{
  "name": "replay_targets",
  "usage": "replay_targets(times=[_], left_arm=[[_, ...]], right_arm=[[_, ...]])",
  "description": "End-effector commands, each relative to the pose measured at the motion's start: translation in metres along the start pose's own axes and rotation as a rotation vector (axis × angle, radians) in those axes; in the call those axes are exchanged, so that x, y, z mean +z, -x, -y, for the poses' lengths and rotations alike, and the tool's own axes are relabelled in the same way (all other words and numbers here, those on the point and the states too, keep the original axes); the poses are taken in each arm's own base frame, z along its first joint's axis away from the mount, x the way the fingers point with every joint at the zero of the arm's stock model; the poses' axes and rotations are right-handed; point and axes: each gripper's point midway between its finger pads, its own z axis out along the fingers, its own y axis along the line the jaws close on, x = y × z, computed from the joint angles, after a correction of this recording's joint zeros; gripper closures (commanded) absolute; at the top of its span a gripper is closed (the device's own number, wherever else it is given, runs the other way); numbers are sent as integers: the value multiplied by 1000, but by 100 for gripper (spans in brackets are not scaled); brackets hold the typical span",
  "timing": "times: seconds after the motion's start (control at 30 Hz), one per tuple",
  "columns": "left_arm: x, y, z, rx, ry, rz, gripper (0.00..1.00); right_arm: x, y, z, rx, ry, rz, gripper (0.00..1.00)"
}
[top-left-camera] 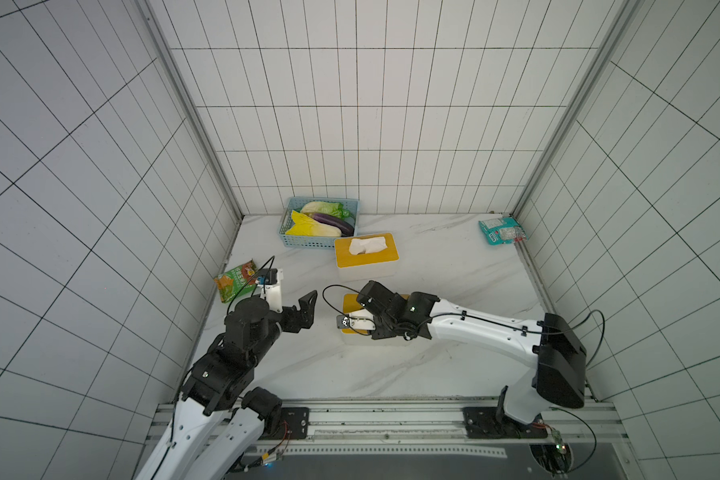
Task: Put the tissue paper into the tissue box
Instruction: Pull the paper towel from the tissue box.
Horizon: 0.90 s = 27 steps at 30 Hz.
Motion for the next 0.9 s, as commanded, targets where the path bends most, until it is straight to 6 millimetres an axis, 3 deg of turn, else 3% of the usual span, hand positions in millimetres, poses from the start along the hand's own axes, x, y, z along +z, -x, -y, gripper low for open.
replay_targets(times=[0.0,0.2,0.47,0.67,0.87], left_arm=[[-2,1,-3,-8,12,15,4],[-5,3,-4,-11,15,26,4],[-5,3,-5,-13,19,29,4],[-6,3,-5,-12,17,30,4],[-7,4,-5,-14,20,35,4]], right_arm=[[8,-6,-19,-1,61,-25,63],[15,-9,-24,-2,83,-48,75],[24,-13,-23,-9,70,-85,100],[19,-9,-18,0,56,-70,100],[1,-2,-5,14,-2,-5,100]])
